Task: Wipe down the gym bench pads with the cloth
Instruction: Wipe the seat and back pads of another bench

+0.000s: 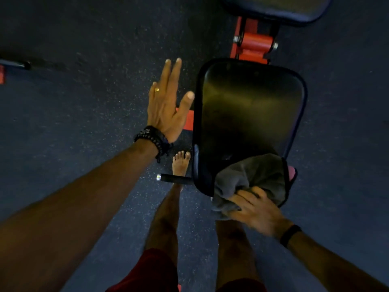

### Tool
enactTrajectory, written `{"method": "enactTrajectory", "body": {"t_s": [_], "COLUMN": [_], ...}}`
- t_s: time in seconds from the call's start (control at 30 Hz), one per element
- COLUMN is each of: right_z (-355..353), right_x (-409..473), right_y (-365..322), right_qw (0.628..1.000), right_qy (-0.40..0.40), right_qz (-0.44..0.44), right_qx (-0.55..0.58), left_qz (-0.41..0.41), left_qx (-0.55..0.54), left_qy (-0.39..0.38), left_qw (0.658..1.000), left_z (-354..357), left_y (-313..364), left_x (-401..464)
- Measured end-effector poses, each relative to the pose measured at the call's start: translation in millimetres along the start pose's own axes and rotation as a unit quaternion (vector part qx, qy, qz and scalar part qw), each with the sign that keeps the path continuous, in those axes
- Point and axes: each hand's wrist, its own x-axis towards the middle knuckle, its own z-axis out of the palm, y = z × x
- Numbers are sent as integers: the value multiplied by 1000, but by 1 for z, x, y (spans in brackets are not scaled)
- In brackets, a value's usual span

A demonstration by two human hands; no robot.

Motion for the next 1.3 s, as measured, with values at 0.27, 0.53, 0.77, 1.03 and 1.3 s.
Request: {"method": "enactTrajectory", "body": {"t_s": [0.27,0.53,0.77,1.03,1.3], "right_z": [7,13,-35,-17,-31], "right_x": [136,-23,85,43,86], "right_y": [-48,15,163,17,108], "right_qw": [998,994,830,823,718], "right_qy": [-11,52,184,144,190], "right_qz": [21,92,525,539,660], "right_qx": [-62,10,40,100,117], "left_qz": [7,28,15,39,27], "left_qx": [6,42,40,75,212], "left_qy": [-8,-41,9,-9,-62], "left_qw": [1000,998,999,996,975], "left_z": [10,31,54,56,80], "left_y": [3,31,29,48,42], "left_x": [2,14,14,47,68]}}
